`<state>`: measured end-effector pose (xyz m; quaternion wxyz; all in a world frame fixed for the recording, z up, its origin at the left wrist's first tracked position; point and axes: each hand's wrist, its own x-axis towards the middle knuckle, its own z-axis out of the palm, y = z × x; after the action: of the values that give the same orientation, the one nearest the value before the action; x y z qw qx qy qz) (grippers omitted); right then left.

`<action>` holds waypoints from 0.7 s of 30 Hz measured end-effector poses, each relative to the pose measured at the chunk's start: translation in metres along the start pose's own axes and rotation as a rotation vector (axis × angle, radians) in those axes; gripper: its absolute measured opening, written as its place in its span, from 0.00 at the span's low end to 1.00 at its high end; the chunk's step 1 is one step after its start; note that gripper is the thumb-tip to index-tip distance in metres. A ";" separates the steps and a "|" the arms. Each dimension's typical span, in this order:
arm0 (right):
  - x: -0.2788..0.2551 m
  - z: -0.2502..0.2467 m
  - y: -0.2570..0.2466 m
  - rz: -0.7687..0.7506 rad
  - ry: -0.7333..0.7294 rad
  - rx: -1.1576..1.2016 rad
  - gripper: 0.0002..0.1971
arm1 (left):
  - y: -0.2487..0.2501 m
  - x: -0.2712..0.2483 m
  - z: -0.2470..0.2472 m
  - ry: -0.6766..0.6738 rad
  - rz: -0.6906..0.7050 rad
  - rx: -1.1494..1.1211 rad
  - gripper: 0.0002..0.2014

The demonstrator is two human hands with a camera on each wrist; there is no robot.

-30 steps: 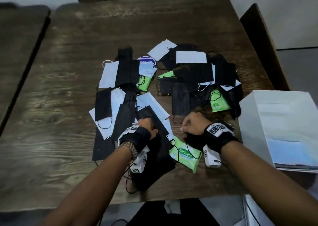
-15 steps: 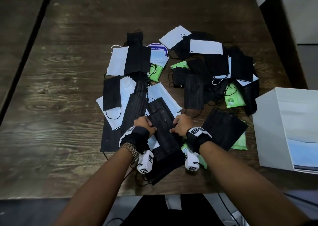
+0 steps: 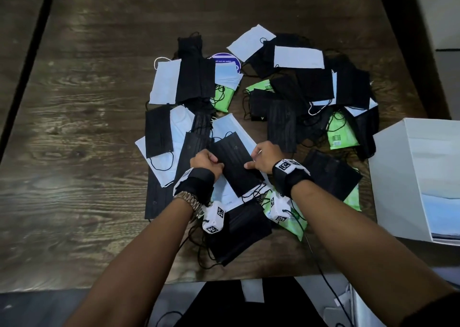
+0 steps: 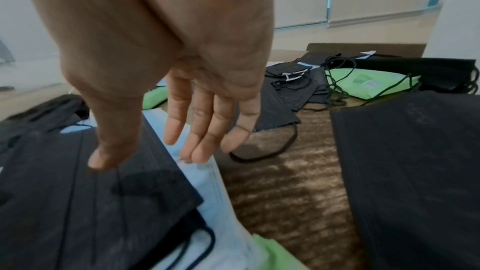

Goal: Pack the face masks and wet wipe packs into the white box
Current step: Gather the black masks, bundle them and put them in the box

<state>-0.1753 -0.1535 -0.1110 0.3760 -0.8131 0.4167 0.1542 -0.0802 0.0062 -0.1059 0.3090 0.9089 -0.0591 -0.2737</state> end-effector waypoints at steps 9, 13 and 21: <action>0.006 0.022 0.008 0.066 -0.011 0.169 0.21 | -0.002 -0.003 0.010 -0.067 0.003 -0.046 0.14; 0.004 0.024 0.002 0.058 -0.021 0.165 0.21 | -0.001 -0.003 0.009 -0.082 0.047 -0.077 0.13; -0.005 0.015 0.001 -0.032 -0.128 0.356 0.11 | -0.009 0.001 0.000 -0.134 0.060 -0.116 0.11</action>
<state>-0.1781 -0.1402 -0.1187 0.5419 -0.7289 0.3997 0.1235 -0.0801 0.0131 -0.1111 0.3643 0.8670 -0.0908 -0.3277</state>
